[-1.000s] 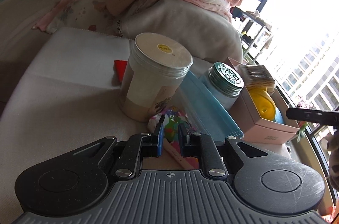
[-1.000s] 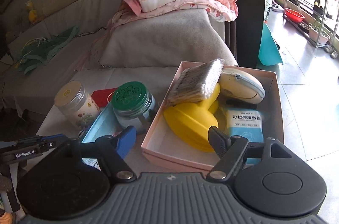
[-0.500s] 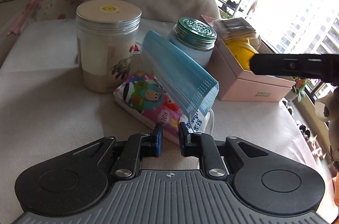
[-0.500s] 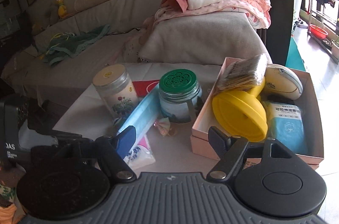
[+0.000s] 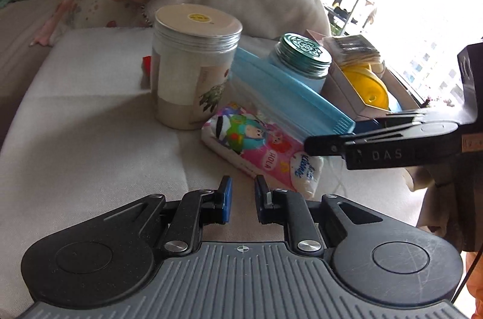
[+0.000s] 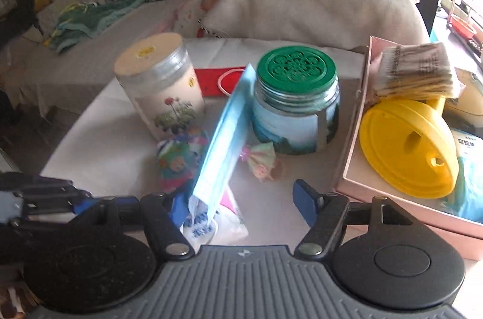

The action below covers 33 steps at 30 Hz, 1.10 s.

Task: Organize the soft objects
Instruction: 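Move the left gripper to the pink Kleenex tissue pack while the right gripper approaches the blue mask, then close the left gripper on the pink Kleenex tissue pack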

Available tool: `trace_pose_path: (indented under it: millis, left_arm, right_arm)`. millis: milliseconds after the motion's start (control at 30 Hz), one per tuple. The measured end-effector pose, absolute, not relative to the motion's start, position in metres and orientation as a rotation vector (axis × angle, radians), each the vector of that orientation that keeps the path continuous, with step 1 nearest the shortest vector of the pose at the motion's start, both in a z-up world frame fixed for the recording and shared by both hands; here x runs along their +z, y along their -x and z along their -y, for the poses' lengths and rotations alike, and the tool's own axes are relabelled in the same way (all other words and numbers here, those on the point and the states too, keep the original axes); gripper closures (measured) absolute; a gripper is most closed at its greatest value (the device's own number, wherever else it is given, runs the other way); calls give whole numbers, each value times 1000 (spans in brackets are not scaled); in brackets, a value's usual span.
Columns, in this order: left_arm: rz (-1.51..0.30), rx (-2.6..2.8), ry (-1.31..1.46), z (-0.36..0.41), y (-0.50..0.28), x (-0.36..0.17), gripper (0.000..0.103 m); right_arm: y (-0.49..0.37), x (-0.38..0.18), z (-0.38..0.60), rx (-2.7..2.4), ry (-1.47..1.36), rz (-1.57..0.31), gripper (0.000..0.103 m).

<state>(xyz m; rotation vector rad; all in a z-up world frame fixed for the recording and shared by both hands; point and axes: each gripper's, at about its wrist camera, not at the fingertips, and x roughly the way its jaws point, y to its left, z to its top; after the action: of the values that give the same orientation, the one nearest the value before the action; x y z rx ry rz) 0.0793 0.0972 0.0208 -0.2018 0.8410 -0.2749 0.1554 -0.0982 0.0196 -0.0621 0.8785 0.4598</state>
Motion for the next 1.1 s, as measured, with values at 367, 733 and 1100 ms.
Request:
trace_pose_path:
  millis: [367,733,1100]
  left_arm:
    - [-808,-220,265,-111,-85,27,85]
    - [-767,-256,-47,-54,-77,34,85]
    - [-817,-334,-208,-4,-84,21,71]
  right_arm:
    - [-125,-2,89,533,130,-850,69]
    - [-83,2,115,554,145,-747,50]
    - [-66,-26,175,363,65,-682,31]
